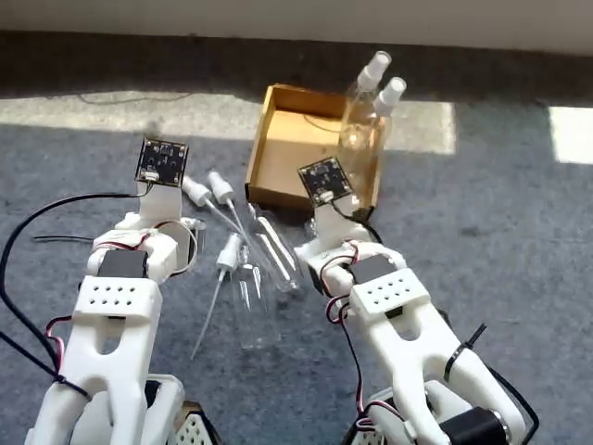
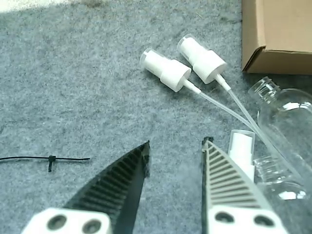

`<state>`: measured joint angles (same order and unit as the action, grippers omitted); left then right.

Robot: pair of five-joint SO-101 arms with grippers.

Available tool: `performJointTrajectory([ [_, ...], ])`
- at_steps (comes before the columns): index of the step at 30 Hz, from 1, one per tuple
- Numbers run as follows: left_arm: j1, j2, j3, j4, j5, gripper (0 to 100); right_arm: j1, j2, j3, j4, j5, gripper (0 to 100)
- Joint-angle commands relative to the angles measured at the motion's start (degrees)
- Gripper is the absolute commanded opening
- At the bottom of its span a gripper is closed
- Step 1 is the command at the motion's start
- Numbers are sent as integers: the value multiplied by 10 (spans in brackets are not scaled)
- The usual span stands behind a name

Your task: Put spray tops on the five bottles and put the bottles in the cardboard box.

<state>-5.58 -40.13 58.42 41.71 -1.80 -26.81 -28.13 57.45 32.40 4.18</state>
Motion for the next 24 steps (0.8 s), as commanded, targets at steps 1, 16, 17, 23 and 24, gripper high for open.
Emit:
performJointTrajectory([
  [1, 5, 2, 1, -11, 1, 168, 10, -2, 7, -2, 6, 214],
  [16, -4, -1, 4, -12, 1, 168, 78, -9, 51, 5, 11, 7],
  [17, -15, -1, 3, -12, 1, 168, 89, -9, 51, 15, 11, 7],
  [23, -88, 4, -68, -8, 2, 171, 104, -9, 45, 160, 98, 7],
  [24, -88, 4, -77, 11, -2, 171, 103, -9, 45, 174, 102, 7],
])
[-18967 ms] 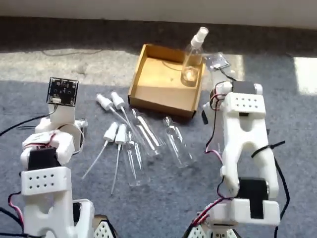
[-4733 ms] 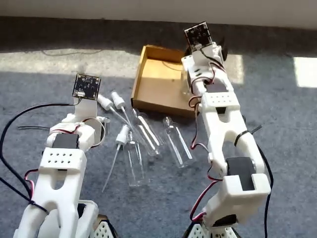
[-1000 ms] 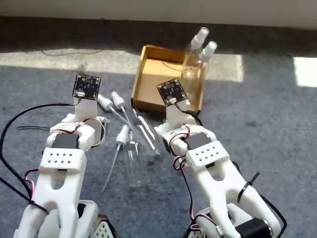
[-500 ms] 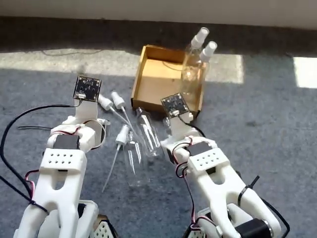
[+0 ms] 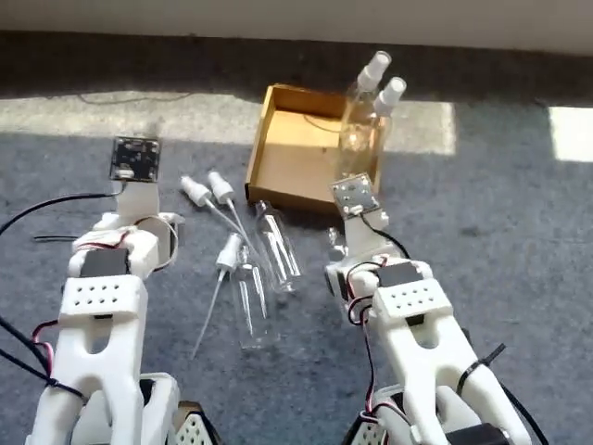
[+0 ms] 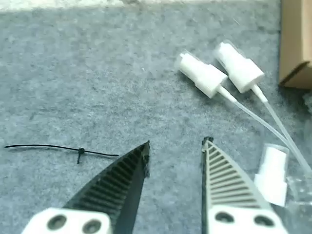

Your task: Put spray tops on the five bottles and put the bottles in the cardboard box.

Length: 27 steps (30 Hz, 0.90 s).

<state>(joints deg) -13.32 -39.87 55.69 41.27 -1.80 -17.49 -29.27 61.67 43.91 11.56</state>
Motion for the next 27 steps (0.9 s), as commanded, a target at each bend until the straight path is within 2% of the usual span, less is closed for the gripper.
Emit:
performJointTrajectory([
  [1, -10, 2, -58, 32, -18, 171, 10, 2, 4, 65, 29, 7],
  [5, 23, 51, -102, 102, -61, 171, 13, 2, 4, 66, 29, 7],
  [11, 104, 208, -209, 178, -96, 172, 10, 2, 3, 52, 29, 7],
  [19, 160, 364, -284, 179, -92, 172, 10, 2, 8, 22, 26, 7],
  [27, 167, 405, -320, 184, -61, 204, 9, 7, 8, 22, 26, 7],
])
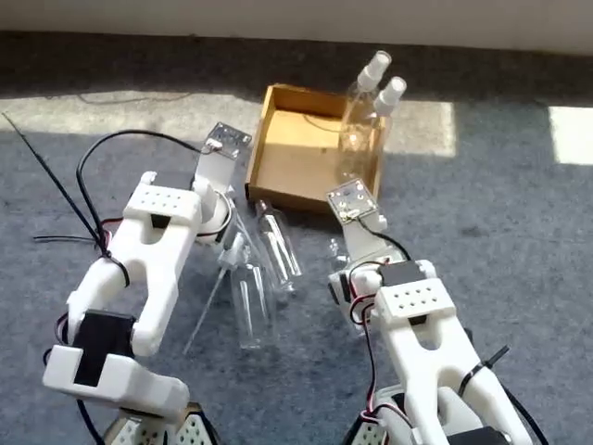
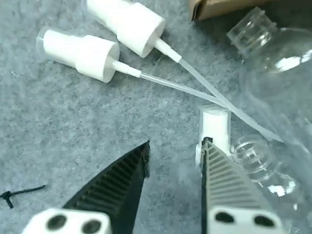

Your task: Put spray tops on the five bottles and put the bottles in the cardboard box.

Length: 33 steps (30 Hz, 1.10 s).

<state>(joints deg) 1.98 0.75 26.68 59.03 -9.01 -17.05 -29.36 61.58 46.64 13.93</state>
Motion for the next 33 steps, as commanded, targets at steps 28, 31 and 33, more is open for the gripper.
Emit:
performJointTrajectory([
  [28, 13, 47, -3, -6, 11, 52, -25, 9, 11, -5, 2, 5],
  [31, -14, -9, -2, 11, 10, 5, -25, 7, 11, -5, 2, 5],
  [33, -29, -57, -6, 39, 9, 4, -25, 3, 10, -5, 2, 5],
])
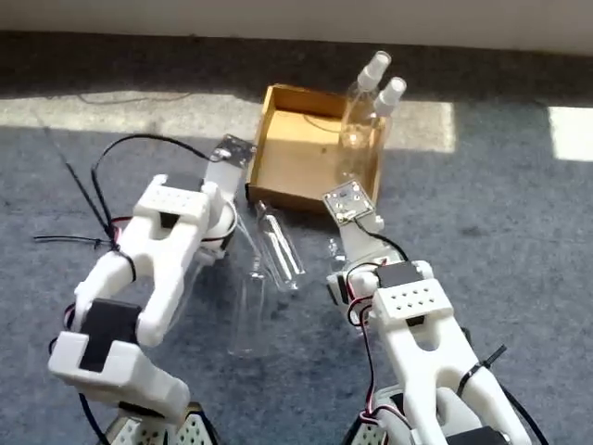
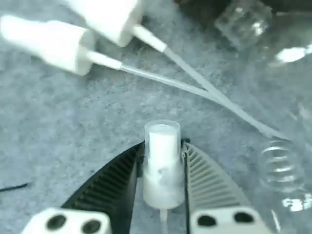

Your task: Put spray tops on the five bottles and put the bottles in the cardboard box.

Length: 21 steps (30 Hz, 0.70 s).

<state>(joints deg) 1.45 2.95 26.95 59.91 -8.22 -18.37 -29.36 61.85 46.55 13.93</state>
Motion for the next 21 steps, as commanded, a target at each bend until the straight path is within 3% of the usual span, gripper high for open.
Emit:
performJointTrajectory([
  [1, -32, -106, -13, 47, 1, 4, -12, 3, 7, -4, 2, 5],
  [12, -44, -389, -86, 180, 5, 4, -10, -36, -36, -1, 2, 5],
  [21, -22, -522, -98, 177, 47, 4, -22, -367, 14, -5, 2, 5],
])
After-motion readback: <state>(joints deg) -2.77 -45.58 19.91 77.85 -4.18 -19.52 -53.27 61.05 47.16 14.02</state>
